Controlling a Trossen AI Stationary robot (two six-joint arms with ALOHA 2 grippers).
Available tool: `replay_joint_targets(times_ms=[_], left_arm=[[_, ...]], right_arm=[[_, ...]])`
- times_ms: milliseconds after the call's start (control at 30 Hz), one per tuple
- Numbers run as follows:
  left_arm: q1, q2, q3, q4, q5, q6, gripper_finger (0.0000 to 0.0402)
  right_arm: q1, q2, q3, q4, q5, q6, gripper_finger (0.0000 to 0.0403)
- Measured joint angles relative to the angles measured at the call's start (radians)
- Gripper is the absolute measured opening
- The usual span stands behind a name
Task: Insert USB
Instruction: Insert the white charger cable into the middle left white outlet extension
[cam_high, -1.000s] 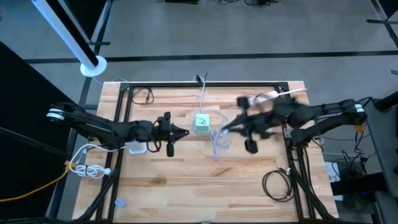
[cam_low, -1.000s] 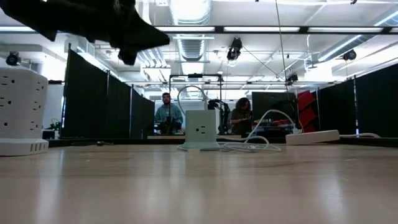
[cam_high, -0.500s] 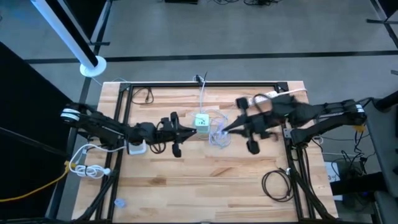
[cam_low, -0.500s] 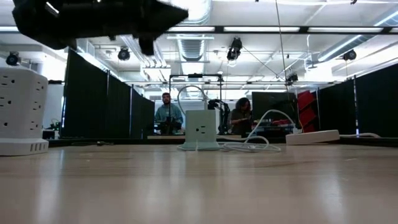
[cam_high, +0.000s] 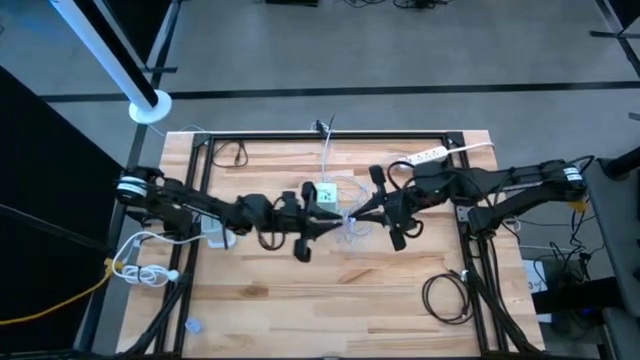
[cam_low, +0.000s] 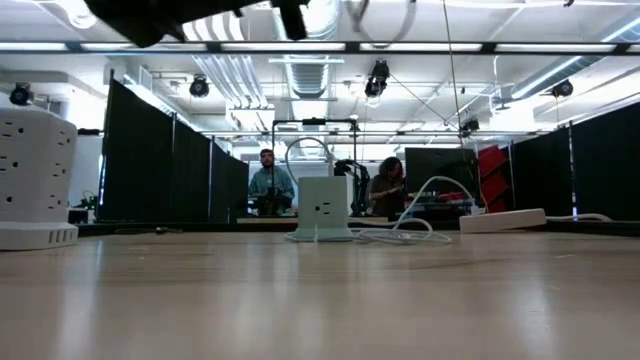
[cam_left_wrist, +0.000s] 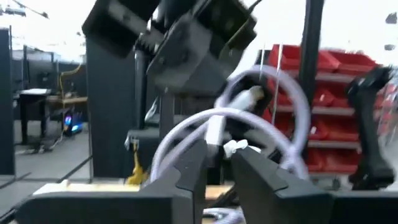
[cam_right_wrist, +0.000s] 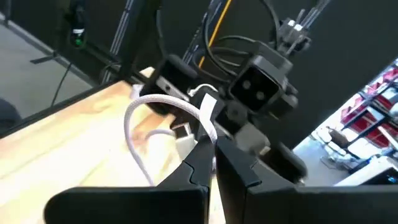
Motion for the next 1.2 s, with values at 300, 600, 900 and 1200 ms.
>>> replay_joint_targets(times_ms=[300, 600, 900, 1200], left_arm=[[-0.005, 0.031, 0.073, -0.119, -0.003, -0.006, 0.0155], [-0.011, 0.010, 0.073, -0.126, -0.007, 0.020, 0.0200], [-0.011, -0.037, 0.073, -0.124, -0.112, 0.128, 0.0198], [-0.015, -0.148, 0.071, -0.387, -0.350, 0.138, 0.0189]], right_arm=[[0.000, 0.007, -0.001, -0.072, 0.076, -0.010, 0.0000], [0.000, 0.007, -0.002, -0.090, 0.078, -0.009, 0.0000], [0.000, 0.008, -0.002, -0.117, 0.078, 0.004, 0.0000], [0.029, 0.008, -0.003, -0.184, 0.070, 0.014, 0.0000]])
